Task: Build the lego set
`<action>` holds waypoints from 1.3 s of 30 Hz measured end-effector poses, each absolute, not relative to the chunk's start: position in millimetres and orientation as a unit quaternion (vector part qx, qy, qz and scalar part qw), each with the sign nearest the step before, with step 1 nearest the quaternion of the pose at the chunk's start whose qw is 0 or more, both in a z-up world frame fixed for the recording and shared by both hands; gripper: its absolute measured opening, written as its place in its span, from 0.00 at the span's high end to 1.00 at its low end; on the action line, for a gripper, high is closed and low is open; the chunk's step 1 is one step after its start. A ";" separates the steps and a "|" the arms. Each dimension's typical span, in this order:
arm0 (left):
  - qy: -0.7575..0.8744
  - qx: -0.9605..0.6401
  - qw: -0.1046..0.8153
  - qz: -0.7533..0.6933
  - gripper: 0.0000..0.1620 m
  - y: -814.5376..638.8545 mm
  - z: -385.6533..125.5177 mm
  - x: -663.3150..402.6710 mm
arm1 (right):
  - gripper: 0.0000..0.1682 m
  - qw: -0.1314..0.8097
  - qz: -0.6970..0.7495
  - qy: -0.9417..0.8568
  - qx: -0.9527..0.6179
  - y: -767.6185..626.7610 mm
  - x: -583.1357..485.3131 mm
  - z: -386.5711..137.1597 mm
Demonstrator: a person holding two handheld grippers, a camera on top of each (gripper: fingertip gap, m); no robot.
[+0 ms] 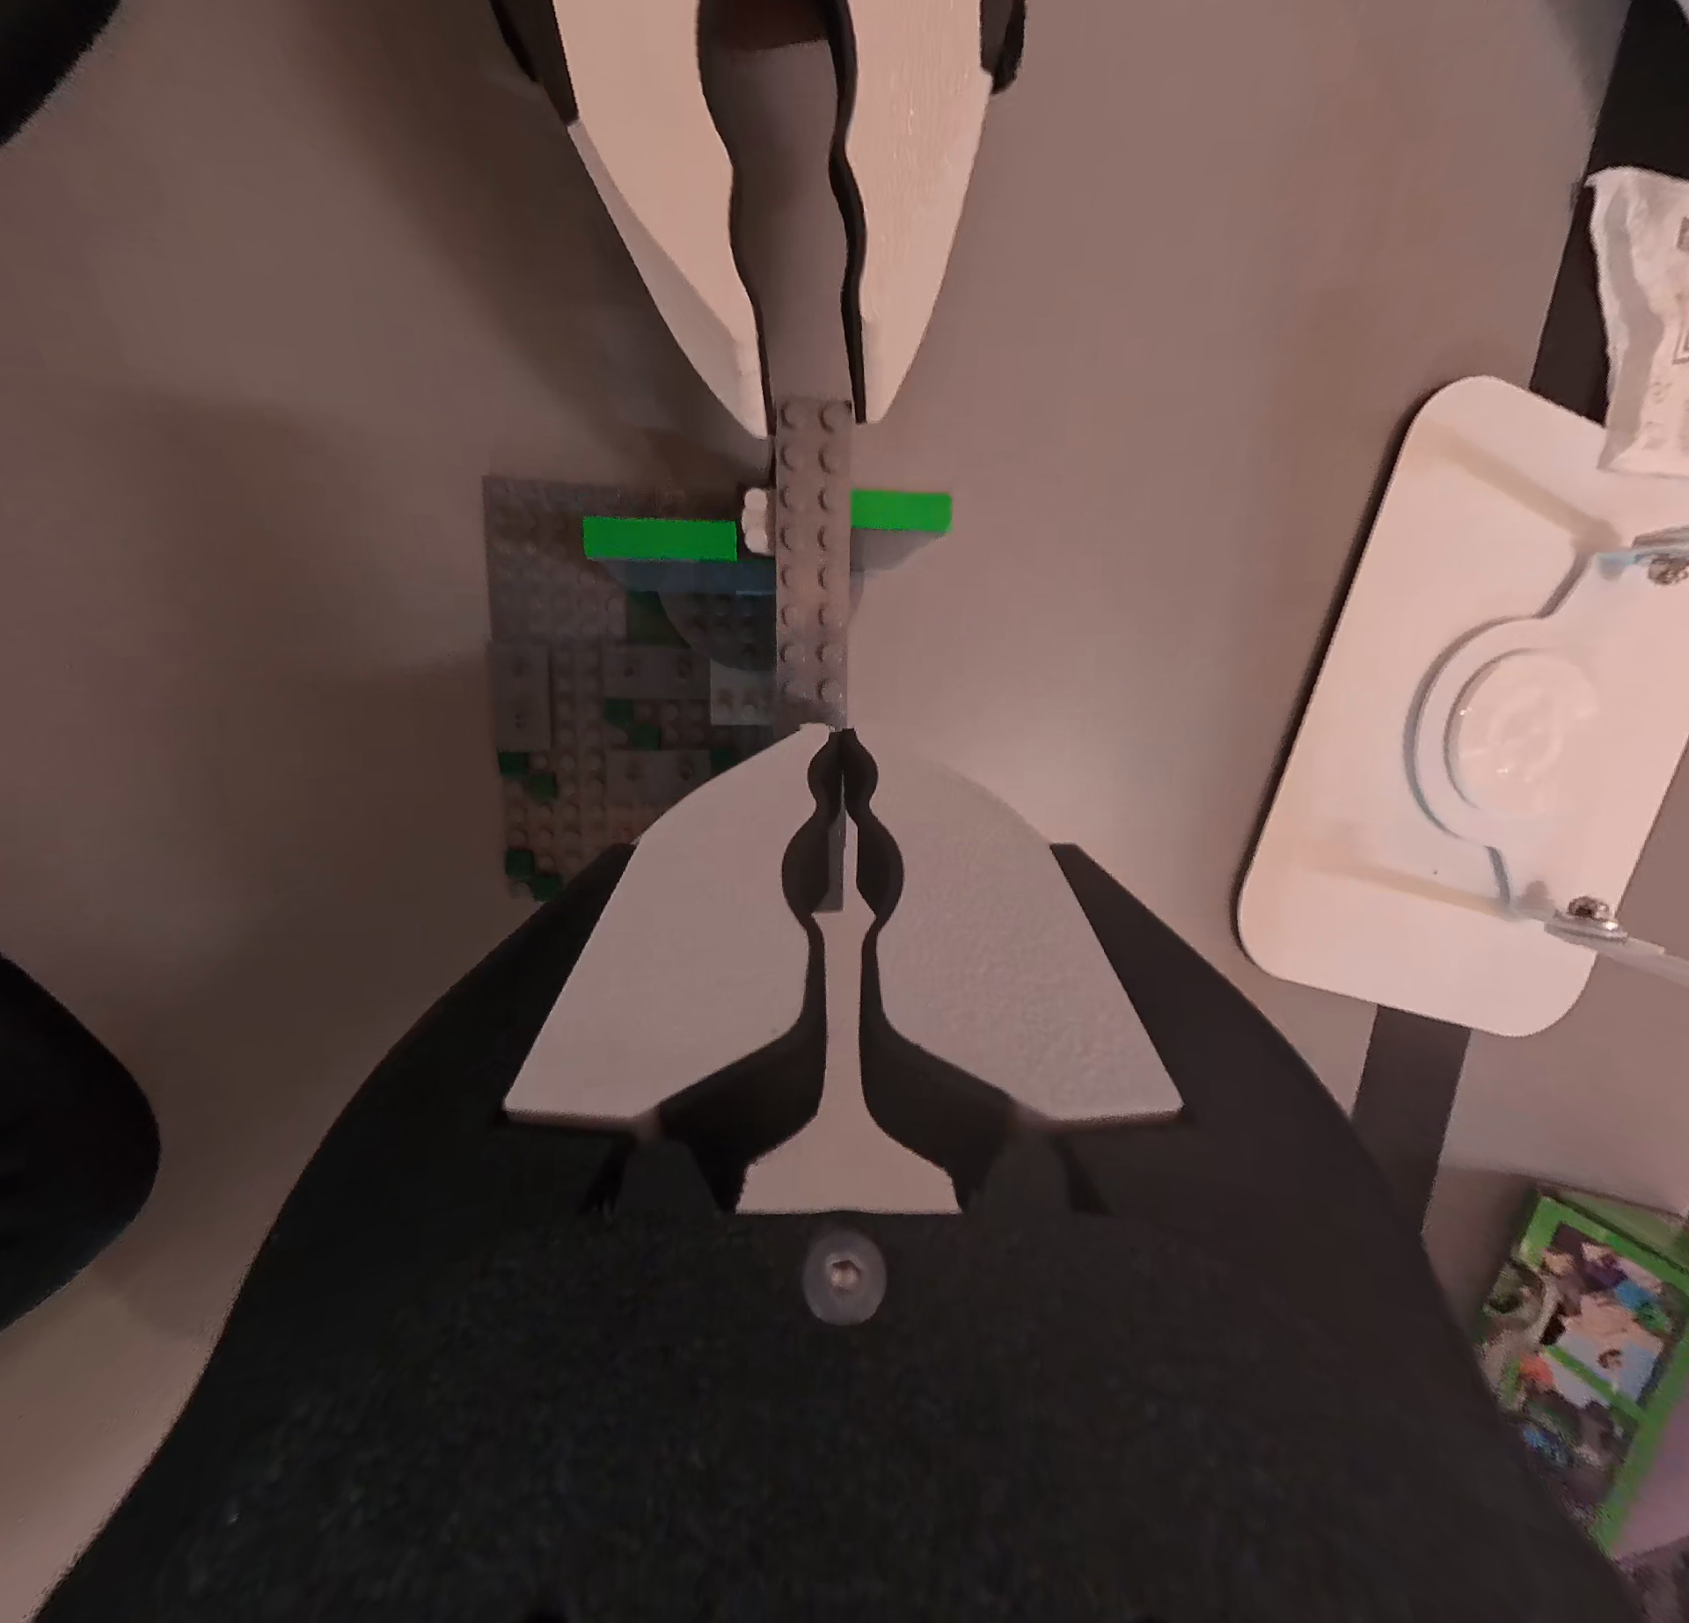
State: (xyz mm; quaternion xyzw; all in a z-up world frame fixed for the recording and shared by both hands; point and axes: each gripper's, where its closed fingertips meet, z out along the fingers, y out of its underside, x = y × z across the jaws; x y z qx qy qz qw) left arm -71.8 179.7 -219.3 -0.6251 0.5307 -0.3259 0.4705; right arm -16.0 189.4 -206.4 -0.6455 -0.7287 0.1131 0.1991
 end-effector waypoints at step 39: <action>0.533 -0.627 0.466 -0.325 0.89 179.3 -222.1 -70.5 | 1.00 0.172 0.093 -0.756 -0.625 184.1 -39.5 -212.0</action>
